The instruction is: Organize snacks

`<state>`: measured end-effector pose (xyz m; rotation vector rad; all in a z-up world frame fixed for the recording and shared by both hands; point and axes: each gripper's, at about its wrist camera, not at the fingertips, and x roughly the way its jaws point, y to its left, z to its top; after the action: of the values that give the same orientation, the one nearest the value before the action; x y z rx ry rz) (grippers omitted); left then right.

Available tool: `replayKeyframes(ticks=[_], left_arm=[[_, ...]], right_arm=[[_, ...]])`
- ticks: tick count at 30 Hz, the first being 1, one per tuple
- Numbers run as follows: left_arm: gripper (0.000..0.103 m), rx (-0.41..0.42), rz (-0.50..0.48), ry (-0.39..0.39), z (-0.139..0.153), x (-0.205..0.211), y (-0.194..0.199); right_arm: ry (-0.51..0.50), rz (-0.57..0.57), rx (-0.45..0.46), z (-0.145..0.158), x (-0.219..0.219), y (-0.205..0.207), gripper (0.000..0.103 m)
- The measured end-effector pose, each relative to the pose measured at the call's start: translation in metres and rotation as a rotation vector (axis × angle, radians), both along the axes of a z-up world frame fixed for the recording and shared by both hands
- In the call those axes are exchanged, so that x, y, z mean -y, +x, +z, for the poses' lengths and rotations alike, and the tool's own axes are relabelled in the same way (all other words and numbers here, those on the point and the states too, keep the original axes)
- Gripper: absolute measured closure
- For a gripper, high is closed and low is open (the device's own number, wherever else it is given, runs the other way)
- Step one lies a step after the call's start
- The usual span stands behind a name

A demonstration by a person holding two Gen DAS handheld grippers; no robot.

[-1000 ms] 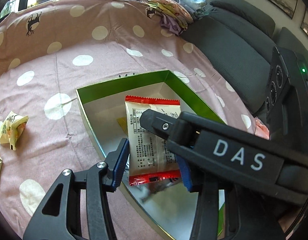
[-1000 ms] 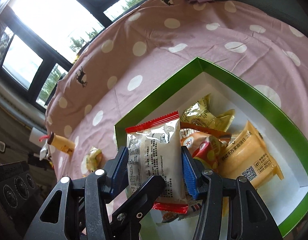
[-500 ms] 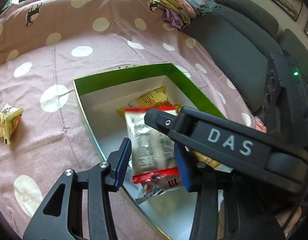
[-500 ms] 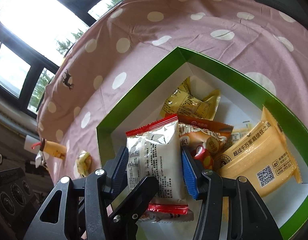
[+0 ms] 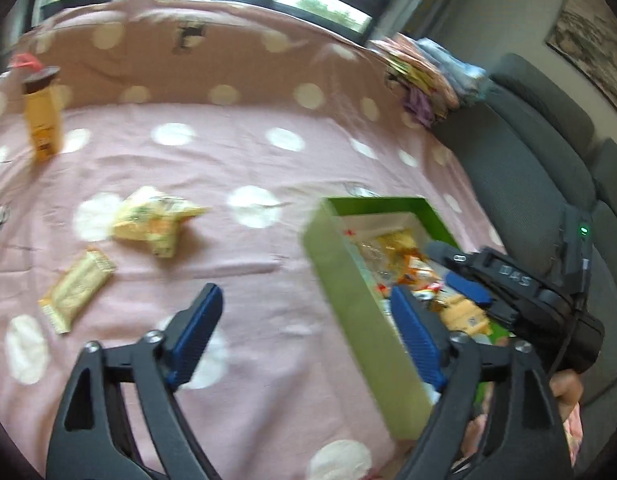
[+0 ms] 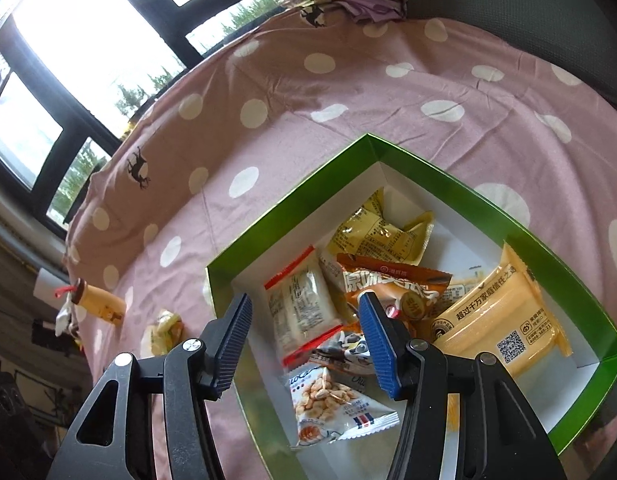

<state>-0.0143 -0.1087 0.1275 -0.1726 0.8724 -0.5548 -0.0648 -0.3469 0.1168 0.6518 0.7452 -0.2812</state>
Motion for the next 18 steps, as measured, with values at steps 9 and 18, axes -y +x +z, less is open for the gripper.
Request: replayKeyframes(ticks=[9,18], left_arm=[[0.003,-0.08,0.371,-0.032,-0.029,-0.137,0.002],[0.003,-0.214,0.524,-0.086,-0.06,-0.193,0.014]], right_arm=[[-0.119,0.083,0.021,0.02,-0.038,0.005,0.029],[-0.198,0.235,0.049,0.031,-0.098,0.02,0.026]])
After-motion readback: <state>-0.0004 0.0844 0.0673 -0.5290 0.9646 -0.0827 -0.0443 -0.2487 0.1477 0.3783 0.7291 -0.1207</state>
